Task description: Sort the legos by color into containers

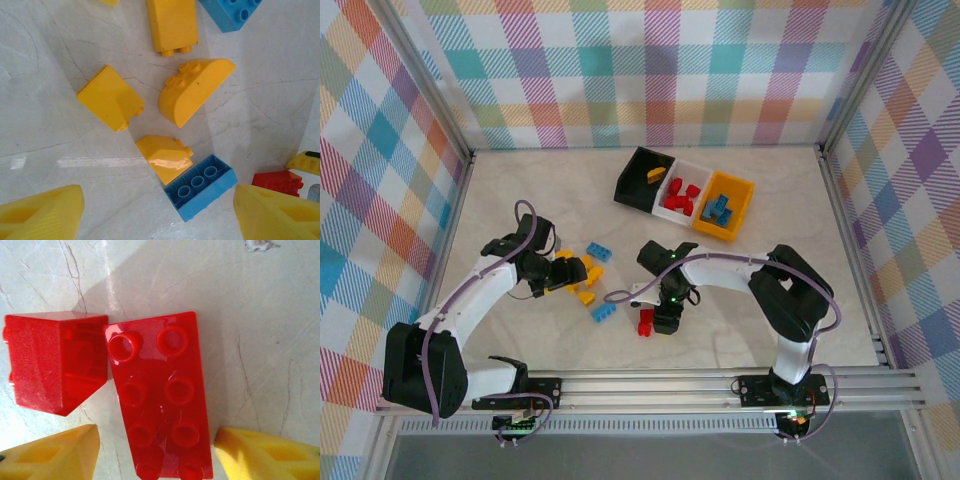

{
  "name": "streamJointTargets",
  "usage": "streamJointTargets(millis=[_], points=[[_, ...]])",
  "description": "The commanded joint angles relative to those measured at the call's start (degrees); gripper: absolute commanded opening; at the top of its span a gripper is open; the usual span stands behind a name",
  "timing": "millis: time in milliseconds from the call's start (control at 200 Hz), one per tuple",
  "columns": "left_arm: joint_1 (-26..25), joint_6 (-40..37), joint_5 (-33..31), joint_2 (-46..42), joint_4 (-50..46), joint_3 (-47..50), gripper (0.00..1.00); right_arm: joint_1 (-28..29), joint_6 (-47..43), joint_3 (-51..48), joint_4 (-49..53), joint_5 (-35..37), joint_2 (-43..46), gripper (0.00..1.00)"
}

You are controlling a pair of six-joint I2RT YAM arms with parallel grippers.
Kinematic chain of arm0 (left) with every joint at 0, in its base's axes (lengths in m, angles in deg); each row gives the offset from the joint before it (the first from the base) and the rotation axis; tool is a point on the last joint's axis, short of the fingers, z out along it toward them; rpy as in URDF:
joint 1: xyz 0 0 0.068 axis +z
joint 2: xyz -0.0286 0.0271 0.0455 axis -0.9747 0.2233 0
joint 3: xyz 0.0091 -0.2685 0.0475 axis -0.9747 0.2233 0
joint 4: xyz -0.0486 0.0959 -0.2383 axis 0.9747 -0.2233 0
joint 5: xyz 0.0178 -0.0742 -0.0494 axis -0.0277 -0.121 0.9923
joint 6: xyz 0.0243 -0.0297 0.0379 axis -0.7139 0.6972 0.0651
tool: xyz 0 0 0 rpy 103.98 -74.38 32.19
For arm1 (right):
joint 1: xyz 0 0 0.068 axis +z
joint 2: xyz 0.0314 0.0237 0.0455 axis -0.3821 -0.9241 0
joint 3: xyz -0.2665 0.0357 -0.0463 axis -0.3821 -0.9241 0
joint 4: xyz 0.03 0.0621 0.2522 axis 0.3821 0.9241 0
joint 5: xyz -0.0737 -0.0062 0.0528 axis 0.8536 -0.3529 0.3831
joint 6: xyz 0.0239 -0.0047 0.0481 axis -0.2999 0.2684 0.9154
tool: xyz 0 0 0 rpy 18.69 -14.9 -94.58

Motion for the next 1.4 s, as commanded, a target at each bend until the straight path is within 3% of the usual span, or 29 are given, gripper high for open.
streamJointTargets(millis=[0,735,1130,1395], points=[[0.79,-0.6,0.57,-0.1,-1.36,0.19,0.79,0.36,-3.74,1.97,-10.24,2.57,-4.8,0.66],[0.87,0.43,1.77,2.62,1.24,0.56,0.79,5.79,0.17,0.9,-12.9,12.48,0.81,0.62],[0.88,0.08,1.85,2.57,0.75,0.51,0.79,6.35,0.2,-0.6,-12.02,9.22,1.11,0.62],[0.88,0.44,1.32,0.46,0.07,1.99,0.79,5.27,1.61,-0.6,-10.99,5.92,-1.28,0.44]])
